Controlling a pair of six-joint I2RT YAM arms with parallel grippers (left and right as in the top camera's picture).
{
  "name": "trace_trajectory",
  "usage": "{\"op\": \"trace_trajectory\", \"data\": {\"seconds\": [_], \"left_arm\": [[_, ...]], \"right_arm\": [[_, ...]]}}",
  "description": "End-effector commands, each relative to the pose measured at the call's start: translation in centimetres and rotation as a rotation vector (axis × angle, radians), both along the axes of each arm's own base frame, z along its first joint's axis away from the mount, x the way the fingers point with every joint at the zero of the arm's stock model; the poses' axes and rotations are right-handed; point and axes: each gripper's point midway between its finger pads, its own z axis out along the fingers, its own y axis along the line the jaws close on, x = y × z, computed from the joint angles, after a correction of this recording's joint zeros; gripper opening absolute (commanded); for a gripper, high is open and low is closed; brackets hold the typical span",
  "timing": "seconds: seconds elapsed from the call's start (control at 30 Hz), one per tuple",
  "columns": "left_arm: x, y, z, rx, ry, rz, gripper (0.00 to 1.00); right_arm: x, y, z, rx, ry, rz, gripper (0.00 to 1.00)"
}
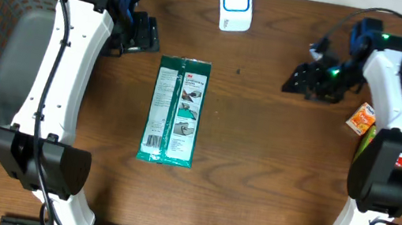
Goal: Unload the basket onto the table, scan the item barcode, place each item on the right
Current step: 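Move both grippers toward the green gloves pack in the middle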
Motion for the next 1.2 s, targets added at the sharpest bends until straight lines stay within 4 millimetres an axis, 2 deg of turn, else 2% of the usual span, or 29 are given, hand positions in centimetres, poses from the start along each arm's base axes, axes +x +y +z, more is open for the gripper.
{"op": "trace_trajectory", "data": {"seconds": [0.0,0.07,0.13,0.17,0.3,0.37,0.43,0.5,0.77,0.93,1.17], "left_arm": [[-0.7,0.3,0.0,0.009,0.023,0.001,0.94],[-1.9,-0.2,-0.2,-0.004,0.069,-0.014,0.40],[-2.9,-0.6,-0.4,0.005,0.110,-0.029,0.15],[-3.4,-0.9,-0.6,0.008,0.128,-0.039,0.08],[-4.0,-2.2,-2.2,0.022,0.167,-0.079,0.08],[-4.1,-2.1,-3.4,0.058,0.181,-0.077,0.08],[-4.0,-1.5,-5.5,0.102,0.197,-0.037,0.07],[-3.9,-1.5,-7.2,0.103,0.206,-0.036,0.07],[-4.4,-1.3,-13.8,0.109,0.230,-0.038,0.07],[-4.3,-1.4,-17.7,0.101,0.195,-0.037,0.07],[-5.5,-1.2,-21.7,0.095,0.181,-0.039,0.07]], "right_arm": [[-0.9,3.8,1.8,0.204,-0.041,0.098,0.74],[-1.4,4.7,2.0,0.253,-0.032,0.108,0.72],[-1.9,5.2,1.7,0.273,-0.014,0.112,0.71],[-2.2,5.5,1.5,0.279,-0.003,0.115,0.70],[-3.4,6.5,-0.5,0.280,0.045,0.114,0.69],[-3.8,7.1,-1.6,0.278,0.069,0.100,0.70],[-4.9,8.2,-3.3,0.273,0.100,0.101,0.69],[-5.5,9.0,-4.1,0.270,0.110,0.115,0.69],[-6.4,12.2,-6.1,0.262,0.135,0.094,0.69],[-7.0,14.9,-7.5,0.265,0.143,0.072,0.68],[-7.8,17.5,-8.9,0.187,0.122,0.087,0.64]]}}
